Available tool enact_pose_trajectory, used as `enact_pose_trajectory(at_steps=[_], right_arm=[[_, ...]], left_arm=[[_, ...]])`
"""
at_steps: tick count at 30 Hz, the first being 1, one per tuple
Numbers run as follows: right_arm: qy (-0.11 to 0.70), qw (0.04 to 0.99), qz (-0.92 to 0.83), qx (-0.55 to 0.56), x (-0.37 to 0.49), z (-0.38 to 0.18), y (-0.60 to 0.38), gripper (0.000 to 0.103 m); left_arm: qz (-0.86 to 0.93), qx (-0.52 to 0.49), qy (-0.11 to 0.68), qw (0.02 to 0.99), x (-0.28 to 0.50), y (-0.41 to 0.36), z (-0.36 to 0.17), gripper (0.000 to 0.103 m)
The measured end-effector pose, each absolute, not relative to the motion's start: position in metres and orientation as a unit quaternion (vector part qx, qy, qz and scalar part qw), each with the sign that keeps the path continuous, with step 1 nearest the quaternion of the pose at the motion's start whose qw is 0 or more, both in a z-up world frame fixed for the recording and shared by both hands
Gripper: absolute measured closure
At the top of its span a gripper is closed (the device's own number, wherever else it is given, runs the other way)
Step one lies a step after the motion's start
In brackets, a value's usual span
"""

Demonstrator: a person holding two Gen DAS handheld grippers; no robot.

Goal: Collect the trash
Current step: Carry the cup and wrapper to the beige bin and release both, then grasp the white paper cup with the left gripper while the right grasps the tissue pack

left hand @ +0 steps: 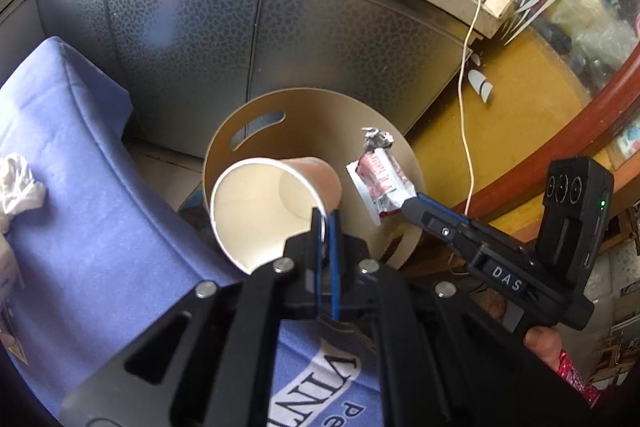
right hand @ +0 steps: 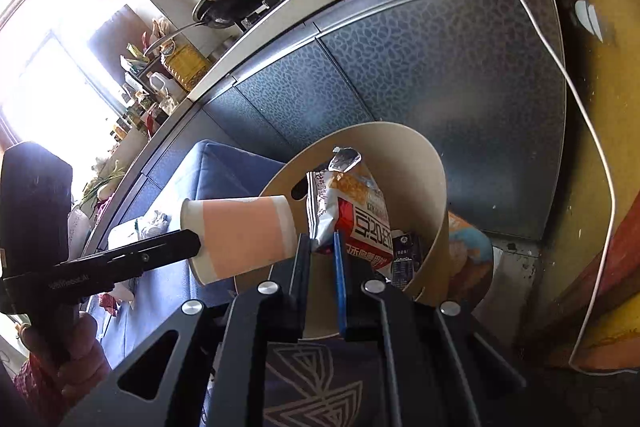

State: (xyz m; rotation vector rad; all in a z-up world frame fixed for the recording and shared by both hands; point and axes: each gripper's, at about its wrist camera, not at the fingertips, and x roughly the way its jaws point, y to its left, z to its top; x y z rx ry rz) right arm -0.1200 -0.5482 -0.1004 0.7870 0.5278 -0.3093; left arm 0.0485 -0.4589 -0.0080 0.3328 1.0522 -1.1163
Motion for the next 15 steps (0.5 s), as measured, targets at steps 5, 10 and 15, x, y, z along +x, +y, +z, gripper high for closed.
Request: enact_pose_trajectory(at_steps=[5,10,15], right_arm=[[0.255,0.873,-0.165,0.382,-0.114,-0.104,-0.544,0.065],[0.232,0.881,-0.183,0.37,-0.119,-0.096,-0.539,0.037],[0.226,0.893,-0.183,0.344,-0.117,-0.077,-0.525,0.035]], left_arm=[[-0.483,0.188,0.463,0.719,0.044,-0.466,-0.021,0.095],[-0.444,0.214,0.422,0.761,0.042,-0.452,-0.02,0.052],[-0.377,0.222,0.372,0.819,0.042,-0.409,-0.004,0.033]])
